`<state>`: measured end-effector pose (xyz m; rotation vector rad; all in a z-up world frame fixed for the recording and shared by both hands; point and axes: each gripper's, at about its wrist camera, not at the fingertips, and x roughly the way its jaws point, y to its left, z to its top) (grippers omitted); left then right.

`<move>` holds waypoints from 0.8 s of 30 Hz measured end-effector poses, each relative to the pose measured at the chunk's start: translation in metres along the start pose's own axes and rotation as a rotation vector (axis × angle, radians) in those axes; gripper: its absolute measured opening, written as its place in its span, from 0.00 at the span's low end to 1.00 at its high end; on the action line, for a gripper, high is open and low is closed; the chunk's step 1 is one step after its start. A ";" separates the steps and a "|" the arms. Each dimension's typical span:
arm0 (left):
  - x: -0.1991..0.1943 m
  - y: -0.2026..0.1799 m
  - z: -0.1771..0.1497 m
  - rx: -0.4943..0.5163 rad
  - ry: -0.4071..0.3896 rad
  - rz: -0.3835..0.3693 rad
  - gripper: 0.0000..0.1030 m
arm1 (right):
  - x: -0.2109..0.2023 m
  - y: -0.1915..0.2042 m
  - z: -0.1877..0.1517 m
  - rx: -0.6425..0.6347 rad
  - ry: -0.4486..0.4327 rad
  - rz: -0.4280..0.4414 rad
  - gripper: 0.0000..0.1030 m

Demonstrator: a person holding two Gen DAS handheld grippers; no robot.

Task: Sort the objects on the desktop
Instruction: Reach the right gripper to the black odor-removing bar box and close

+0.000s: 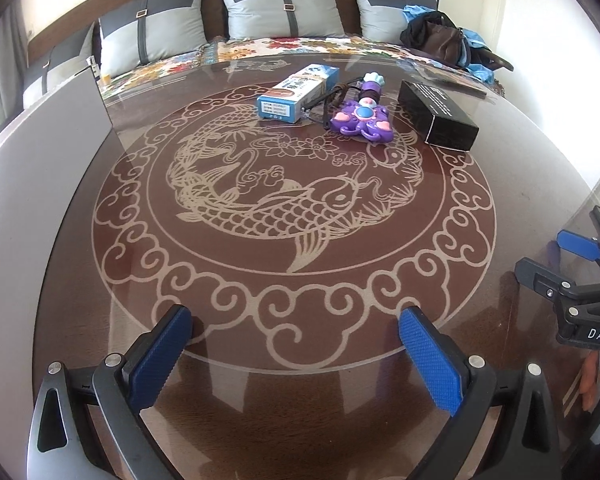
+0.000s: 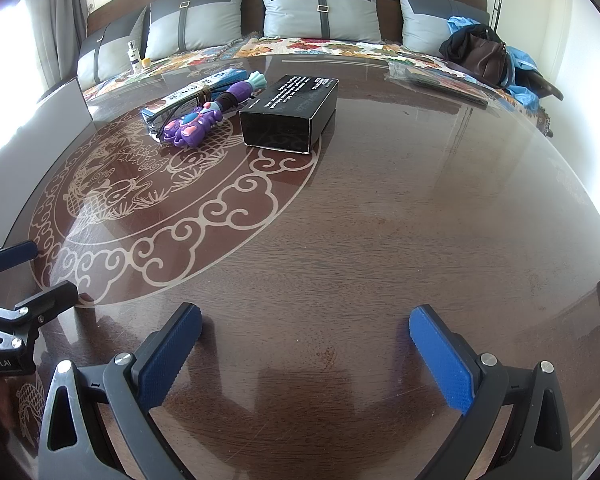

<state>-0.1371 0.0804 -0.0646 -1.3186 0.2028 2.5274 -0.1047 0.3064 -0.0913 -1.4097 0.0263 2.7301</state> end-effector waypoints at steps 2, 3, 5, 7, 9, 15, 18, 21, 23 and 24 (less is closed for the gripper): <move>0.000 -0.001 -0.001 -0.006 -0.003 0.008 1.00 | 0.000 0.000 0.000 0.000 0.000 0.000 1.00; 0.000 -0.001 -0.001 -0.007 -0.004 0.008 1.00 | 0.000 0.000 0.000 0.000 0.000 0.000 1.00; 0.000 -0.001 -0.001 -0.005 -0.004 0.009 1.00 | 0.000 0.000 0.001 -0.003 0.004 0.004 1.00; 0.000 -0.001 -0.001 -0.006 -0.005 0.011 1.00 | 0.002 -0.003 0.006 0.003 0.026 0.015 1.00; 0.000 -0.001 -0.001 -0.006 -0.005 0.010 1.00 | 0.003 -0.009 0.021 0.072 0.012 0.058 1.00; 0.000 0.000 -0.001 -0.006 -0.005 0.011 1.00 | 0.031 -0.006 0.118 0.124 -0.051 0.057 1.00; 0.000 0.000 -0.001 -0.006 -0.005 0.010 1.00 | 0.070 -0.003 0.155 0.132 0.020 0.020 1.00; 0.000 0.000 -0.001 -0.006 -0.005 0.011 1.00 | 0.107 -0.002 0.171 0.168 0.121 0.045 0.97; 0.000 0.000 -0.001 -0.006 -0.005 0.011 1.00 | 0.111 0.005 0.176 0.133 0.088 0.034 0.73; 0.000 0.000 -0.001 -0.006 -0.005 0.011 1.00 | 0.112 0.013 0.178 0.090 0.083 0.031 0.69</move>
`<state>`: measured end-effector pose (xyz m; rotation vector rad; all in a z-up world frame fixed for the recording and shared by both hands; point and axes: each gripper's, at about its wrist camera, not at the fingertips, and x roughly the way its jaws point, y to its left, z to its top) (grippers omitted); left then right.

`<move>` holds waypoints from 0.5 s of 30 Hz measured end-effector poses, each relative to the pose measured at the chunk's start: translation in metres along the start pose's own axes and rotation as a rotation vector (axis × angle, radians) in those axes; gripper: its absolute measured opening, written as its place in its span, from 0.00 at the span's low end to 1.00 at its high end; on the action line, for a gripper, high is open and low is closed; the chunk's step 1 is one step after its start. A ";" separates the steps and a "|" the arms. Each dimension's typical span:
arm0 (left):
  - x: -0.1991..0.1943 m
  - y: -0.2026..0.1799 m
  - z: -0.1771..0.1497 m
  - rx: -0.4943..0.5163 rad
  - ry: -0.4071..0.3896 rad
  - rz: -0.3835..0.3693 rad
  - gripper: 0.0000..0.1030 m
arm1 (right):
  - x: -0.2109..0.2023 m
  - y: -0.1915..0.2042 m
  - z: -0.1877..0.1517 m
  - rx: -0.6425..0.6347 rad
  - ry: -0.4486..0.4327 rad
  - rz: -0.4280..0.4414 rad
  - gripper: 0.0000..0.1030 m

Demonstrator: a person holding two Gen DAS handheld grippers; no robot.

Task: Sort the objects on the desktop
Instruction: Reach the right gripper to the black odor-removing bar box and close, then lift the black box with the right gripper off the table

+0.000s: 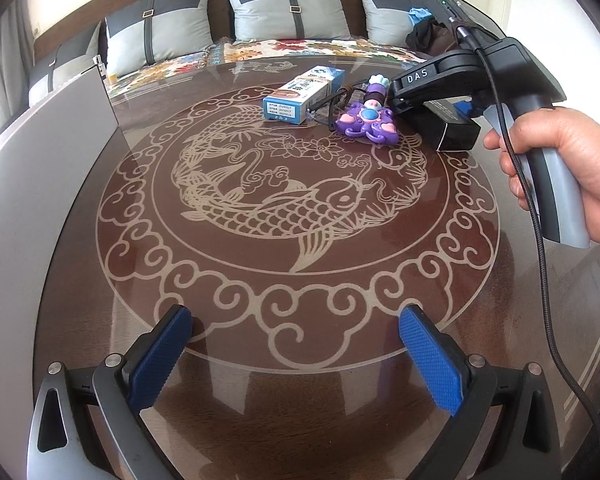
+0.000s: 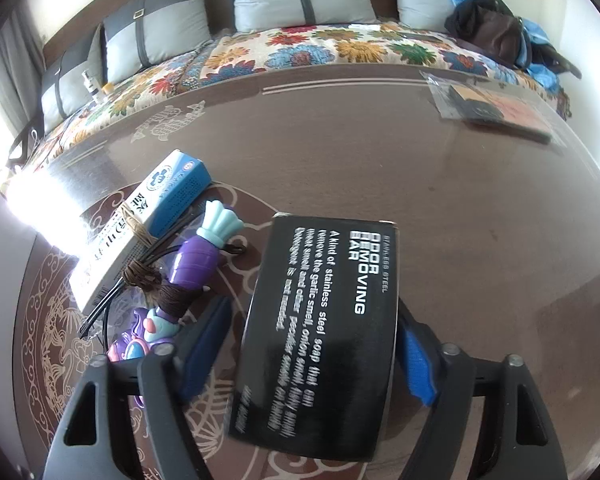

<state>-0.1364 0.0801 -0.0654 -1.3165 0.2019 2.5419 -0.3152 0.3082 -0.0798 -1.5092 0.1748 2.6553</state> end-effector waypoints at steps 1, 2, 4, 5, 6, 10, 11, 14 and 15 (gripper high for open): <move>0.000 0.000 0.000 0.000 0.000 0.000 1.00 | 0.000 0.008 0.000 -0.052 -0.001 0.015 0.60; 0.000 0.000 0.000 0.000 0.000 0.000 1.00 | 0.000 0.018 -0.003 -0.111 0.000 0.051 0.58; 0.000 0.000 0.000 0.000 0.000 0.000 1.00 | -0.006 0.043 -0.018 -0.264 -0.010 0.141 0.57; 0.000 0.000 0.000 -0.001 0.000 0.000 1.00 | -0.011 0.056 -0.031 -0.361 -0.015 0.186 0.58; 0.000 0.001 0.000 -0.002 0.000 -0.002 1.00 | -0.018 0.069 -0.045 -0.452 -0.020 0.229 0.58; -0.001 0.001 0.000 -0.003 -0.002 0.000 1.00 | -0.041 0.078 -0.091 -0.557 -0.021 0.238 0.58; 0.000 0.001 0.000 -0.003 -0.002 0.000 1.00 | -0.045 0.070 -0.097 -0.519 -0.015 0.213 0.58; 0.000 0.001 0.000 -0.003 -0.002 0.000 1.00 | -0.059 0.037 -0.115 -0.398 -0.013 0.118 0.58; 0.000 0.001 0.000 -0.003 -0.002 0.000 1.00 | -0.065 0.026 -0.123 -0.371 -0.019 0.106 0.58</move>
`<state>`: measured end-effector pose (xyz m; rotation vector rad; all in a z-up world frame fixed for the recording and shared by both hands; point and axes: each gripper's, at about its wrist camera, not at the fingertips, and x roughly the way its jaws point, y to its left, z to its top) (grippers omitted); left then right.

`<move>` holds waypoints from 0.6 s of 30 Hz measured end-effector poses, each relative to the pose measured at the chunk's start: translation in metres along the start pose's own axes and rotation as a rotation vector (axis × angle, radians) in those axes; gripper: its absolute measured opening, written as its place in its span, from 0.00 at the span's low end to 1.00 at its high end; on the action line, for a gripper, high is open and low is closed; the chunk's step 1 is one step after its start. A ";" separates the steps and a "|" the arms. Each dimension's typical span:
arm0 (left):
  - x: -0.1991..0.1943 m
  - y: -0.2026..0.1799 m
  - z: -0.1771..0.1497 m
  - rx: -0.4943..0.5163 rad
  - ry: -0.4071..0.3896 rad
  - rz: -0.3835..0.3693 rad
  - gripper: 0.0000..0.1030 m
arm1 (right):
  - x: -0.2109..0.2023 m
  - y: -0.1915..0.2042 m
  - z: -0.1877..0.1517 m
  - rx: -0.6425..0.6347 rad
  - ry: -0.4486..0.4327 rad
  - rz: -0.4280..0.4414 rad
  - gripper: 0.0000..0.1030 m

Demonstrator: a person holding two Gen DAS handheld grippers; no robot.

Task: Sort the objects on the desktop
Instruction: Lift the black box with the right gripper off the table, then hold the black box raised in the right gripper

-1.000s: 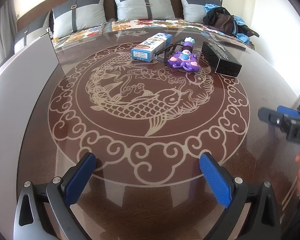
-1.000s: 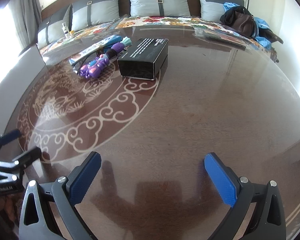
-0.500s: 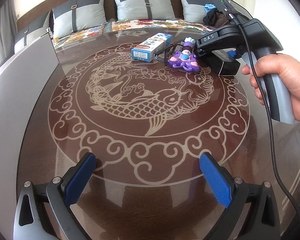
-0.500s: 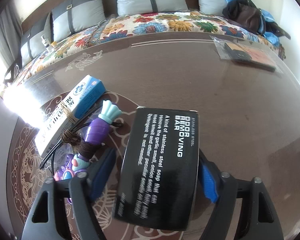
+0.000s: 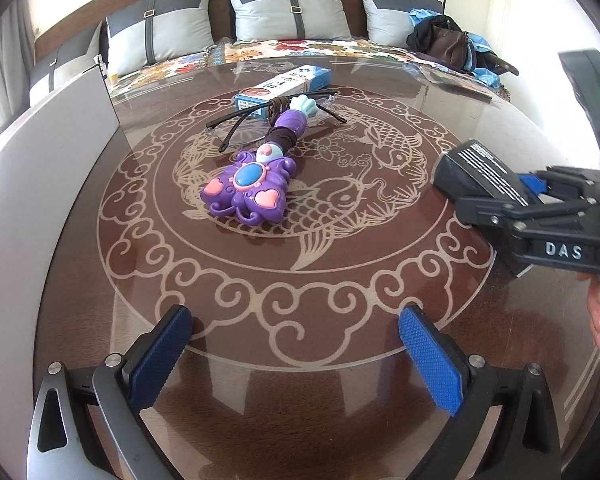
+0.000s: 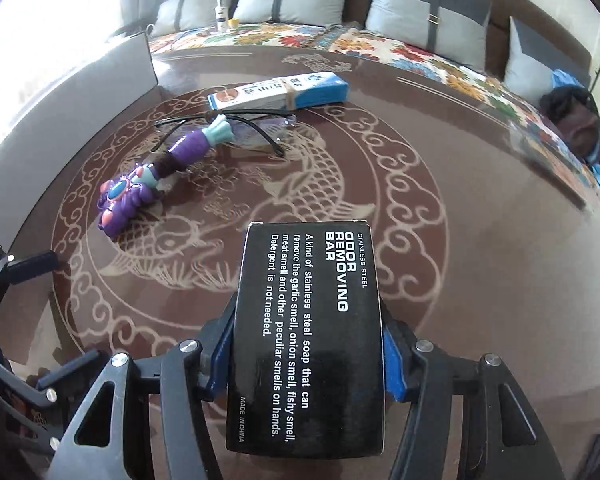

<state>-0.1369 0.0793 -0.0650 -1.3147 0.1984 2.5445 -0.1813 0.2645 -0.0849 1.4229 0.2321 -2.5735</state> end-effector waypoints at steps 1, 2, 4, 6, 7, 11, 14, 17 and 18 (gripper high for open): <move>0.000 0.000 0.000 0.000 0.000 0.000 1.00 | -0.007 -0.005 -0.010 0.018 -0.007 -0.007 0.58; 0.000 0.000 0.000 0.000 0.000 0.000 1.00 | -0.012 -0.008 -0.021 0.029 -0.016 -0.011 0.58; 0.000 0.000 0.000 0.000 0.000 0.000 1.00 | -0.022 -0.013 -0.036 0.058 -0.037 -0.014 0.58; 0.000 0.000 0.000 0.000 0.000 0.000 1.00 | -0.027 -0.016 -0.048 0.075 -0.065 -0.015 0.60; 0.000 0.000 0.000 0.000 0.000 0.000 1.00 | -0.027 -0.017 -0.048 0.076 -0.074 -0.025 0.65; 0.000 0.000 0.000 0.000 0.000 0.000 1.00 | -0.022 -0.023 -0.048 0.099 -0.082 -0.024 0.87; 0.000 0.000 0.000 0.000 0.000 0.000 1.00 | -0.020 -0.021 -0.045 0.102 -0.077 -0.033 0.90; 0.000 0.000 0.000 0.000 0.000 0.000 1.00 | -0.017 -0.021 -0.044 0.107 -0.067 -0.036 0.96; 0.000 0.000 0.000 0.000 0.000 0.000 1.00 | -0.016 -0.020 -0.044 0.107 -0.064 -0.037 0.97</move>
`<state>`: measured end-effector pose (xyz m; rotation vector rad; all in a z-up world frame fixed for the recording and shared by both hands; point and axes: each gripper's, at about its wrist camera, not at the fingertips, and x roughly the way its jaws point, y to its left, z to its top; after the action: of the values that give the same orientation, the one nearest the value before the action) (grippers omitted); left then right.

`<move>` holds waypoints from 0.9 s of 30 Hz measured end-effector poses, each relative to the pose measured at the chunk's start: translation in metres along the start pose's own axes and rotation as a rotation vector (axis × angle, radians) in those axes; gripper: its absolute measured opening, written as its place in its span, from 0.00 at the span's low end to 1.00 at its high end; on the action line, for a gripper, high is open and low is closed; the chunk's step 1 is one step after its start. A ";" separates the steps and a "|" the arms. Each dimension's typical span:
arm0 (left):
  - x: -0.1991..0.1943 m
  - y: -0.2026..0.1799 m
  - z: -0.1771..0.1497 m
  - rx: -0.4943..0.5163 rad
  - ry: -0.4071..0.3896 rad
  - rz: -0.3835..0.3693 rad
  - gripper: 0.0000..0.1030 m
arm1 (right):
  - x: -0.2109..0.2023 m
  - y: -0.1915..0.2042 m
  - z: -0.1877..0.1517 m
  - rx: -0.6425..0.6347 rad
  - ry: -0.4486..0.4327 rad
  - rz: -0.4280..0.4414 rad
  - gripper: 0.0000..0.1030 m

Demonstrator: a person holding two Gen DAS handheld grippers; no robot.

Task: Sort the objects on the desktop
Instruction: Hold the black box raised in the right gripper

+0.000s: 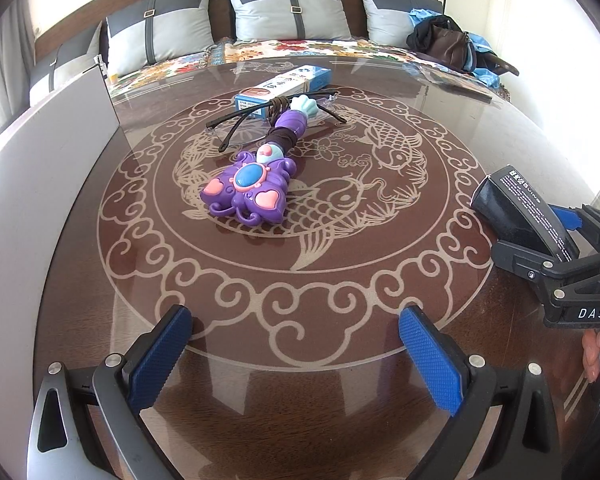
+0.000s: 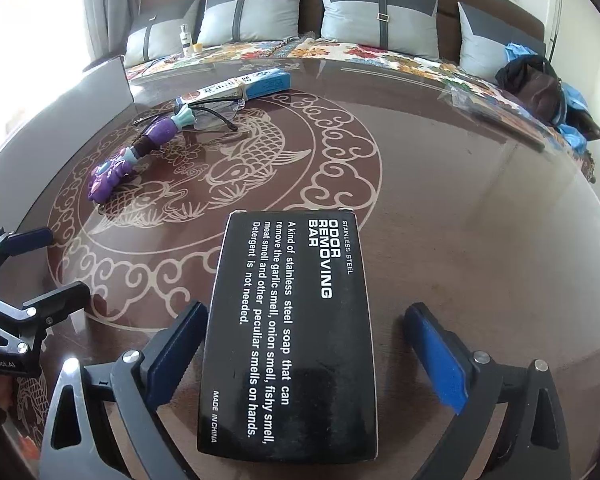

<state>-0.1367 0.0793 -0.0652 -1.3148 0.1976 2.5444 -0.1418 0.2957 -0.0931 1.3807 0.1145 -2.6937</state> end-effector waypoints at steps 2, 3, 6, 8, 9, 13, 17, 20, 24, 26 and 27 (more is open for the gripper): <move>0.000 0.000 0.000 0.000 0.000 0.000 1.00 | 0.001 -0.001 0.000 0.008 0.004 -0.001 1.00; 0.000 0.000 0.000 0.000 0.000 0.000 1.00 | 0.001 -0.001 0.000 0.007 0.004 -0.003 1.00; 0.000 0.000 0.000 0.000 0.000 0.000 1.00 | 0.002 0.000 0.001 0.007 0.004 -0.004 1.00; 0.000 0.000 0.000 0.000 0.000 0.000 1.00 | 0.001 0.000 0.001 0.007 0.005 -0.005 1.00; 0.000 0.000 0.000 0.000 0.000 0.000 1.00 | 0.001 0.000 0.000 0.007 0.004 -0.004 1.00; 0.000 0.000 0.000 0.000 0.000 0.000 1.00 | 0.001 0.000 0.000 0.007 0.004 -0.004 1.00; 0.000 0.000 0.000 0.000 0.000 0.000 1.00 | 0.001 0.000 0.000 0.006 0.005 -0.004 1.00; 0.000 0.000 0.000 0.000 0.000 0.000 1.00 | 0.001 0.000 0.000 0.006 0.005 -0.004 1.00; 0.000 0.000 0.000 0.000 0.000 0.000 1.00 | 0.001 0.000 0.000 0.006 0.005 -0.004 1.00; 0.000 0.000 0.000 0.000 0.000 0.000 1.00 | 0.001 0.000 0.000 0.006 0.005 -0.004 1.00; 0.000 0.000 0.000 0.000 0.000 0.000 1.00 | 0.001 0.000 0.000 0.006 0.005 -0.004 1.00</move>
<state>-0.1371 0.0795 -0.0653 -1.3146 0.1972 2.5444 -0.1428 0.2952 -0.0940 1.3899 0.1095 -2.6966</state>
